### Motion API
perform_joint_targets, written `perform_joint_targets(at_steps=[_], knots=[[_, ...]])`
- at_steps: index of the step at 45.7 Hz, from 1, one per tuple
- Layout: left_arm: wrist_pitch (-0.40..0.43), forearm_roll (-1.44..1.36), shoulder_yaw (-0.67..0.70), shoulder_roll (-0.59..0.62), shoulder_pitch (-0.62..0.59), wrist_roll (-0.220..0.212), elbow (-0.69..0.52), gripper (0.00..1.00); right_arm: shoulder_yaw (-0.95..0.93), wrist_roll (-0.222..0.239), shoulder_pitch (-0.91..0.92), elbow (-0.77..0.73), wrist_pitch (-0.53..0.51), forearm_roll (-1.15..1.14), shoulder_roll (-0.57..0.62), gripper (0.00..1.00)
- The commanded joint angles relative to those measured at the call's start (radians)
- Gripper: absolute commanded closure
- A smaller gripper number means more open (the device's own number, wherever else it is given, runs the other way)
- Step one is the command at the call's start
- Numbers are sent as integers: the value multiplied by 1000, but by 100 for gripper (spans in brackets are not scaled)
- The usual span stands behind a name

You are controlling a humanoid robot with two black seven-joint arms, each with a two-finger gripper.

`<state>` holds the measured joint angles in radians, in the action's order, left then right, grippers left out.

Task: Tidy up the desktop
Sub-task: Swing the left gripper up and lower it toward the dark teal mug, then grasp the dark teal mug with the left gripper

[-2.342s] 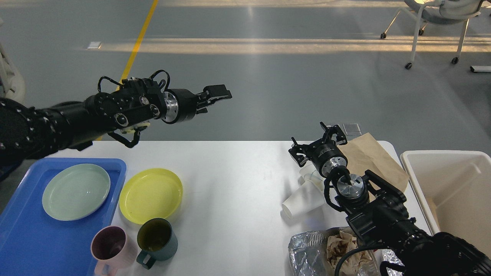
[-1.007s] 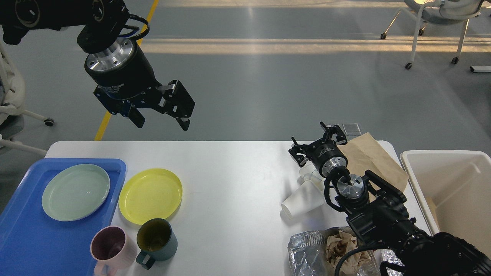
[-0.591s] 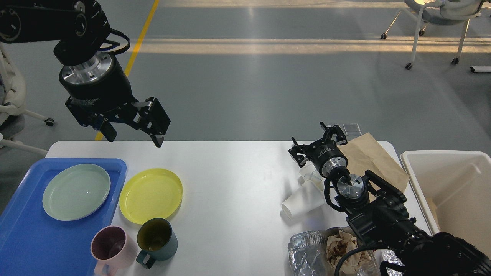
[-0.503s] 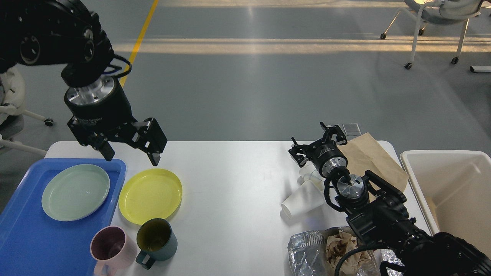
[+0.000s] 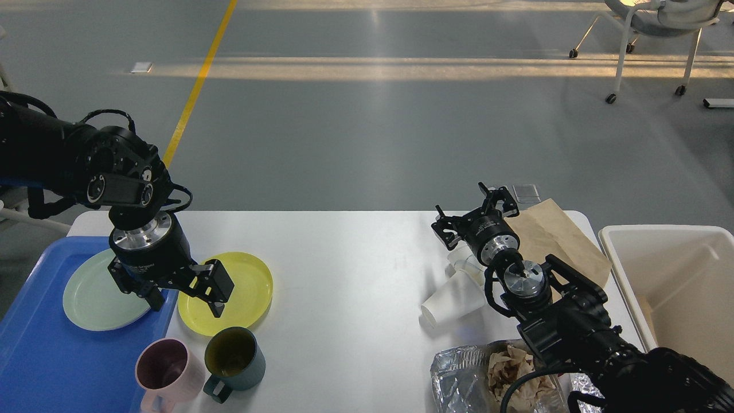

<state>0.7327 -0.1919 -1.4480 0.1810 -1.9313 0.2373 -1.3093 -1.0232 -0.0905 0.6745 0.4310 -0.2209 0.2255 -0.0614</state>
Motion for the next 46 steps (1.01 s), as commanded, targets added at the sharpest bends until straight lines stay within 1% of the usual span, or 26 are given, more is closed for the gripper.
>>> perform_joint_targets(at_steps=[1,10,12,19,24,33,37,39,43,45,46], knots=[[-76,0,0,-5,74,2,38,1,0,0,-1,0,0,0,0,0],[-128,-3,0,-12,156,0,71,1,0,0,-1,0,0,0,0,0],[-168,-29,0,-29,183,0,74,2,0,0,1,0,0,0,0,0],[-231,-95,3,-48,233,0,74,2,0,0,1,0,0,0,0,0],[-277,-121,14,-52,256,-1,74,2,0,0,1,0,0,0,0,0],[-395,-147,18,-68,291,-1,76,4,0,0,-1,0,0,0,0,0],[-435,-156,27,-77,304,-1,76,5,0,0,0,0,0,0,0,0],[-443,-161,35,-80,311,-1,76,8,0,0,-1,0,0,0,0,0],[-444,-184,40,-81,322,-1,76,17,0,0,-1,0,0,0,0,0],[-444,-201,40,-81,325,-1,76,27,0,0,0,0,0,0,0,0],[-444,-207,40,-81,328,-1,78,34,-2,0,1,0,0,0,0,0]])
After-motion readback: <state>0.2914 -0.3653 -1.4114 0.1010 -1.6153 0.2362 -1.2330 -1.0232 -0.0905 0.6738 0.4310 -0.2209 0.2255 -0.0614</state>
